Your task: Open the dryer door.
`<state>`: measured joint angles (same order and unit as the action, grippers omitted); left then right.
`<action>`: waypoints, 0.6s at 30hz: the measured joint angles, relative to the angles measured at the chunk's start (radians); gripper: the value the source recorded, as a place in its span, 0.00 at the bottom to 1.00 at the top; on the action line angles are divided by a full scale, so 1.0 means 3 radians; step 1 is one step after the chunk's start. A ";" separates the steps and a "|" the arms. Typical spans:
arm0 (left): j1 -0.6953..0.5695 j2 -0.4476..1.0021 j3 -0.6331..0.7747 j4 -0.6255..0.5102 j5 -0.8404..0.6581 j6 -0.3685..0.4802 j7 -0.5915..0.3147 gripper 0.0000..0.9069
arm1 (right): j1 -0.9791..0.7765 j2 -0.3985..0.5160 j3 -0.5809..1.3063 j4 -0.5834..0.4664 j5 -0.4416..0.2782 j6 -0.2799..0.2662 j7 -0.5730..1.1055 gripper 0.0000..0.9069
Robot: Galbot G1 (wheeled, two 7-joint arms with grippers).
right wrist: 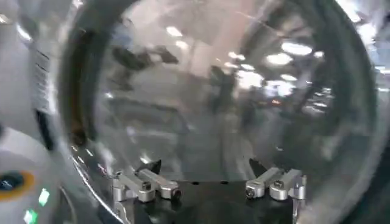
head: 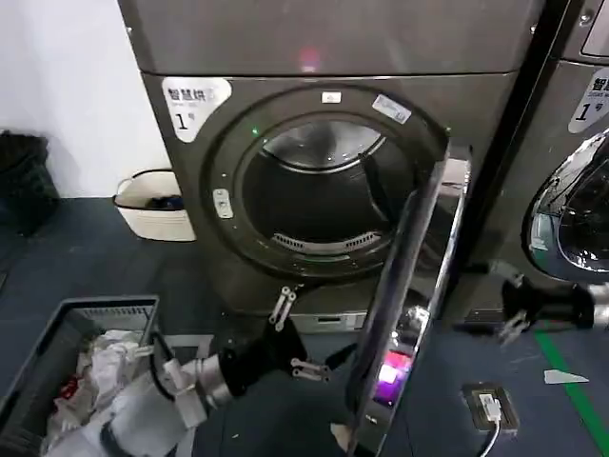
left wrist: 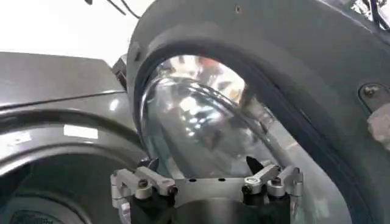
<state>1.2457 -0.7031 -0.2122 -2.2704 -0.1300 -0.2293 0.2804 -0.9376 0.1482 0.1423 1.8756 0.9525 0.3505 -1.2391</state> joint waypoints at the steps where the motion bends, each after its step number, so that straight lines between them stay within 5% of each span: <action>1: -0.0045 -0.0014 0.0038 0.0004 -0.0003 0.0006 -0.0001 1.00 | -0.0041 -0.0001 0.0052 -0.0076 -0.0036 0.0032 0.0005 1.00; 9: -0.0347 -0.0148 0.0313 0.0094 -0.0011 0.0080 -0.0005 1.00 | -0.0139 -0.0020 0.0324 -0.0493 0.0318 -0.0042 0.0435 1.00; 18: -0.0581 -0.0287 0.0568 0.0189 -0.0031 0.0115 -0.0016 1.00 | -0.0303 0.0121 0.0766 -0.1163 -0.0152 0.0104 0.0512 1.00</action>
<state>1.0714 -0.7893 -0.0419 -2.2137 -0.1392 -0.1949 0.2757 -1.0286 0.1845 0.3722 1.5268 0.9070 0.3816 -1.0855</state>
